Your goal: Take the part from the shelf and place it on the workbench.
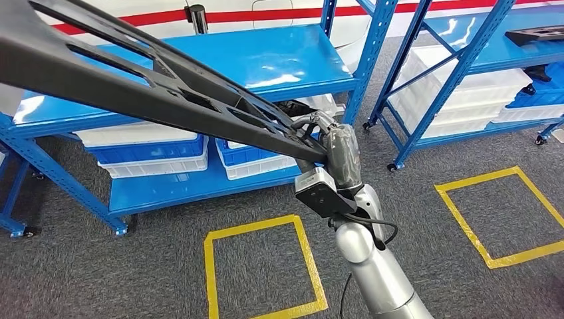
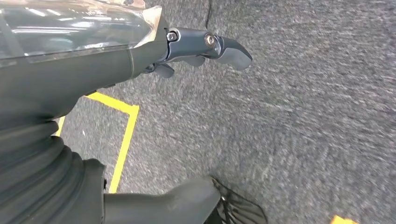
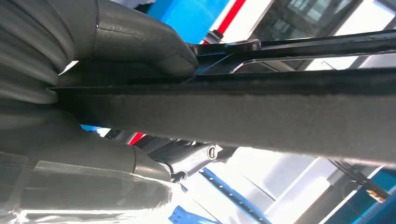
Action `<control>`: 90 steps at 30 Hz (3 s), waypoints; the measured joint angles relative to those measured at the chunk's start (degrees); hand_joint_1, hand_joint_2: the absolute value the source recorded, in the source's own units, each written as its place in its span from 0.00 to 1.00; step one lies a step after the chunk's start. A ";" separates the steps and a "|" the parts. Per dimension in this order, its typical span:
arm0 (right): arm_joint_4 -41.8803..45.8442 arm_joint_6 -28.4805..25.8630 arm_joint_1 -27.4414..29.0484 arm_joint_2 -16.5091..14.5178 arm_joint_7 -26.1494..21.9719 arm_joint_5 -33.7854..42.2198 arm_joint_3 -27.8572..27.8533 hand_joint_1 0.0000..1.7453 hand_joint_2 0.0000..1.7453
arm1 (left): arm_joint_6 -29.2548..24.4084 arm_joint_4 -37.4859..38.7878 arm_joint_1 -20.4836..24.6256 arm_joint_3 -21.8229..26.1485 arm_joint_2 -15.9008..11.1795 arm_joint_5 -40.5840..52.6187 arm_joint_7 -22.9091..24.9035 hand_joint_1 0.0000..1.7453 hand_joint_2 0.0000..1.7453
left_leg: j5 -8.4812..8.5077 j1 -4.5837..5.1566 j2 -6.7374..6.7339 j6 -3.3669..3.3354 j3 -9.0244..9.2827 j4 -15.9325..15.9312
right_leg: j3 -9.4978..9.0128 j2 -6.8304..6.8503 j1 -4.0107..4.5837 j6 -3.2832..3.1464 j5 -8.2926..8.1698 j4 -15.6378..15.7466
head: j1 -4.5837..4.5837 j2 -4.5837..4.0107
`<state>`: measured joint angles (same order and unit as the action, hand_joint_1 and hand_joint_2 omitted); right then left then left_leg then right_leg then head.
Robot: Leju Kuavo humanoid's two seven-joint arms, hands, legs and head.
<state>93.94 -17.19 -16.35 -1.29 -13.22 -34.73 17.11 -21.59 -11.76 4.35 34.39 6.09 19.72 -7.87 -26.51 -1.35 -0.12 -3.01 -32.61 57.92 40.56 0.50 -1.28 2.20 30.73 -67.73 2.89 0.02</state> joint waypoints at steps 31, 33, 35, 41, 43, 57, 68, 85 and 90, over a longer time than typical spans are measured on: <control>0.31 1.38 4.59 1.60 -3.19 6.23 -5.14 1.00 1.00 | -0.05 -0.07 2.03 -1.13 -1.02 2.44 1.90 0.00 1.00 | 0.84 0.27 -0.15 0.14 -0.78 -0.35 | -0.30 -0.29 0.52 -0.49 0.51 -0.72 | 0.31 0.00; 0.03 1.56 4.77 1.73 -3.21 6.61 -5.25 1.00 1.00 | -0.04 -0.06 2.03 -1.13 -1.02 2.45 1.83 0.00 1.00 | 2.20 0.33 -0.21 0.29 -2.60 -0.28 | -0.12 -0.29 0.39 0.18 2.13 -6.12 | 0.30 0.00; -0.36 1.95 4.83 1.80 -3.32 7.24 -5.28 1.00 1.00 | -0.01 -0.05 2.03 -1.13 -0.97 2.46 1.67 0.00 1.00 | 3.55 0.27 -0.27 0.65 -4.32 -0.21 | -3.46 -0.29 0.23 1.42 -0.07 -4.33 | 0.30 0.00; -1.57 2.85 4.48 1.73 -4.37 8.57 -5.30 1.00 1.00 | -0.05 -0.07 2.02 -1.11 -0.93 2.96 0.75 0.00 1.00 | 6.39 0.37 -0.16 2.66 -6.18 -0.51 | -13.58 -0.53 0.78 -0.38 0.36 11.80 | 0.20 0.00; -1.94 3.07 4.43 1.75 -4.56 8.85 -5.28 1.00 1.00 | 0.01 -0.06 1.92 -1.09 -0.91 2.88 0.44 0.00 1.00 | 5.14 0.14 -0.06 3.13 -6.77 0.49 | -13.44 -0.41 0.38 -1.56 -0.35 11.84 | 0.15 0.00; -4.00 4.85 3.20 1.39 -5.43 9.31 -4.74 1.00 1.00 | -0.03 -0.02 1.11 0.26 -0.61 -0.47 -1.33 0.00 1.00 | 2.03 1.09 -0.02 0.87 -1.92 0.09 | -11.68 -0.24 1.64 -2.31 -1.60 11.38 | 0.15 0.00; -7.67 6.02 0.86 1.74 -6.77 13.39 -3.88 1.00 1.00 | -1.92 0.04 0.49 3.43 -0.06 -2.83 0.73 0.00 1.00 | 2.44 -0.38 0.22 1.69 -1.96 -0.46 | -9.18 -0.63 -1.09 1.91 -2.00 8.46 | 0.53 0.00; -7.62 5.65 1.94 2.05 -5.90 18.14 -3.34 1.00 1.00 | -0.94 0.04 -0.29 4.74 -0.10 -1.46 -1.09 0.00 1.00 | -1.28 -0.04 5.51 0.52 0.38 1.25 | -7.14 -5.93 0.50 -1.54 -5.14 9.70 | 0.22 0.00; -6.61 5.12 2.72 2.62 -5.60 17.90 -3.54 1.00 1.00 | -0.62 0.02 -0.33 4.73 -0.09 -1.08 -1.39 0.00 1.00 | 0.17 -0.10 1.76 0.24 1.28 -1.43 | -4.37 -4.05 0.68 -0.29 -3.74 6.39 | 0.36 0.00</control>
<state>87.32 -12.07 -13.63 1.33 -18.82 -16.84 13.57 -22.21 -11.74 4.01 39.12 6.00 18.64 -9.26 -26.34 -1.44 1.64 -2.77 -31.33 56.49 36.19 -3.55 -0.59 1.91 26.99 -61.34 3.25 0.02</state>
